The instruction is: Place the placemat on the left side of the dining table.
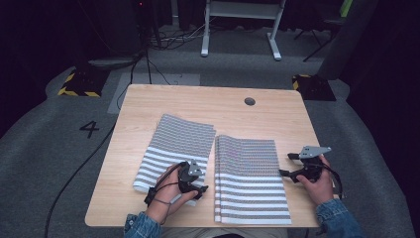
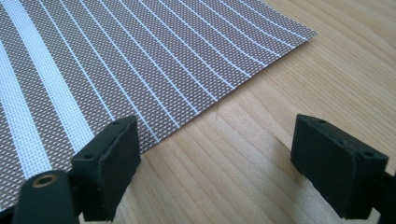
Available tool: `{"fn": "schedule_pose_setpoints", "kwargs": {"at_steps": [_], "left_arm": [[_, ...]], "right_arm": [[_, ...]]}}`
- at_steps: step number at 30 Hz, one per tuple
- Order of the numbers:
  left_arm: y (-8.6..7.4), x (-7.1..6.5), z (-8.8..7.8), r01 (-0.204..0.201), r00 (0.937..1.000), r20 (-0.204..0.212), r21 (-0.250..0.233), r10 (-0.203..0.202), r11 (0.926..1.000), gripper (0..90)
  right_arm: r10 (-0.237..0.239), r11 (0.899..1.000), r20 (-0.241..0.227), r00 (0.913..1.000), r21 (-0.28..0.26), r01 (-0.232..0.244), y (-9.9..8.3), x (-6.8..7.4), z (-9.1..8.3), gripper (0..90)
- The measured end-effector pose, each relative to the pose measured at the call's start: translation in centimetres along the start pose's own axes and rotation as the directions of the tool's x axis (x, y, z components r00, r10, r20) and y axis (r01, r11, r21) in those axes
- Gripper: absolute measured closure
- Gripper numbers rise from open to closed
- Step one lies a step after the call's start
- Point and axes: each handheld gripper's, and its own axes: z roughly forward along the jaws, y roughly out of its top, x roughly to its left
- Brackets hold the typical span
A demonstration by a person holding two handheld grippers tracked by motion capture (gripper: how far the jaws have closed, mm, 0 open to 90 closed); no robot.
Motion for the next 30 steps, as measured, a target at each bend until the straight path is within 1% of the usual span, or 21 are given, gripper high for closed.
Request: {"fn": "schedule_pose_setpoints", "kwargs": {"at_steps": [2, 3, 5, 6, 8, 10, 12, 13, 14, 16, 17, 18, 21, 22, 23, 24, 25, 27, 28, 29, 30], "left_arm": [[-0.1, -0.1, -0.1, 0.020, 0.9998, 0.004, 0.007, -0.020, 0.9998, 31.8], [-0.2, 0.0, -0.1, 0.015, 0.9999, 0.002, 0.003, -0.015, 0.9999, 33.2], [-0.3, 0.5, -0.2, 0.005, 1.0000, 0.008, -0.013, -0.005, 0.9999, 39.9], [-0.4, 0.7, -0.2, 0.011, 0.9999, 0.009, -0.026, -0.011, 0.9996, 43.9], [-0.5, 1.1, -0.3, 0.017, 0.9997, 0.016, -0.035, -0.017, 0.9993, 47.1], [-0.5, 1.4, -0.4, 0.043, 0.9988, 0.026, -0.035, -0.042, 0.9985, 53.1], [-0.5, 2.1, -0.6, 0.094, 0.9949, 0.042, -0.040, -0.092, 0.9948, 60.5], [-0.5, 2.4, -0.6, 0.124, 0.9909, 0.058, -0.040, -0.121, 0.9915, 64.0], [-0.5, 2.7, -0.6, 0.135, 0.9893, 0.063, -0.041, -0.132, 0.9900, 68.1], [-0.5, 3.0, -0.9, 0.140, 0.9896, 0.042, -0.052, -0.138, 0.9888, 78.7], [-0.4, 2.9, -0.9, 0.155, 0.9876, 0.034, -0.060, -0.153, 0.9861, 82.6], [-0.3, 2.9, -1.1, 0.147, 0.9889, 0.028, -0.068, -0.146, 0.9867, 82.6], [0.2, 2.9, -2.2, 0.141, 0.9898, -0.003, -0.112, -0.143, 0.9835, 84.8], [0.4, 3.0, -2.6, 0.149, 0.9887, 0.005, -0.125, -0.150, 0.9809, 85.1], [0.6, 3.2, -3.1, 0.149, 0.9886, -0.004, -0.128, -0.151, 0.9806, 85.2], [0.8, 3.4, -3.5, 0.144, 0.9894, 0.001, -0.142, -0.145, 0.9794, 85.3], [1.0, 3.5, -4.0, 0.139, 0.9899, -0.009, -0.157, -0.142, 0.9779, 85.4], [1.3, 3.9, -5.0, 0.143, 0.9892, -0.006, -0.195, -0.147, 0.9704, 85.5], [1.5, 4.1, -5.6, 0.154, 0.9872, -0.004, -0.228, -0.159, 0.9614, 85.4], [1.5, 4.4, -6.2, 0.151, 0.9872, -0.015, -0.242, -0.159, 0.9585, 85.5], [1.6, 4.7, -7.0, 0.164, 0.9844, -0.016, -0.279, -0.175, 0.9463, 85.4]], "right_arm": [[0.000, 1.000, 0.000, 1.0000, 0.002, 0.000, 0.0, 0.0, 0.0, 15.9], [0.001, 1.000, 0.000, 1.0000, -0.002, -0.001, 0.0, 0.0, 0.0, 15.9], [0.001, 1.000, 0.000, 1.0000, -0.001, -0.001, 0.0, 0.0, 0.0, 16.0], [0.001, 1.000, 0.000, 1.0000, -0.001, -0.001, 0.0, 0.0, 0.0, 15.9], [0.000, 1.000, 0.000, 1.0000, 0.002, 0.000, 0.0, 0.0, 0.0, 16.0], [0.000, 1.000, -0.001, 1.0000, 0.002, 0.000, 0.0, 0.0, 0.0, 16.0], [0.000, 1.000, -0.001, 1.0000, 0.002, 0.000, 0.0, 0.0, 0.0, 16.0], [0.000, 1.000, -0.001, 1.0000, 0.002, 0.000, 0.0, 0.0, 0.0, 16.0], [0.000, 1.000, -0.001, 1.0000, 0.002, 0.000, 0.0, 0.0, 0.0, 16.0], [0.001, 1.000, -0.001, 1.0000, -0.001, -0.001, 0.0, 0.0, 0.0, 16.0], [0.001, 1.000, -0.001, 1.0000, -0.001, -0.001, 0.0, 0.0, 0.0, 16.0], [0.001, 1.000, -0.001, 1.0000, -0.001, -0.001, 0.0, 0.0, 0.0, 16.0], [0.001, 1.000, -0.001, 1.0000, -0.001, -0.001, 0.0, 0.0, 0.0, 16.0], [0.001, 1.000, -0.001, 1.0000, -0.001, -0.001, 0.0, 0.0, 0.0, 16.0], [0.001, 1.000, -0.001, 1.0000, -0.001, -0.001, 0.0, 0.0, 0.0, 16.0], [0.000, 1.000, -0.002, 1.0000, -0.001, 0.000, 0.0, 0.0, 0.0, 16.0], [0.001, 1.000, -0.001, 1.0000, -0.001, -0.001, 0.0, 0.0, 0.0, 16.0], [0.001, 1.000, -0.001, 1.0000, -0.001, -0.001, 0.0, 0.0, 0.0, 16.0], [0.001, 1.000, -0.001, 1.0000, -0.001, -0.001, 0.0, 0.0, 0.0, 16.0], [0.001, 1.000, -0.001, 1.0000, -0.001, -0.001, 0.0, 0.0, 0.0, 16.0], [0.001, 1.000, -0.001, 1.0000, -0.001, -0.001, 0.0, 0.0, 0.0, 16.0]]}}
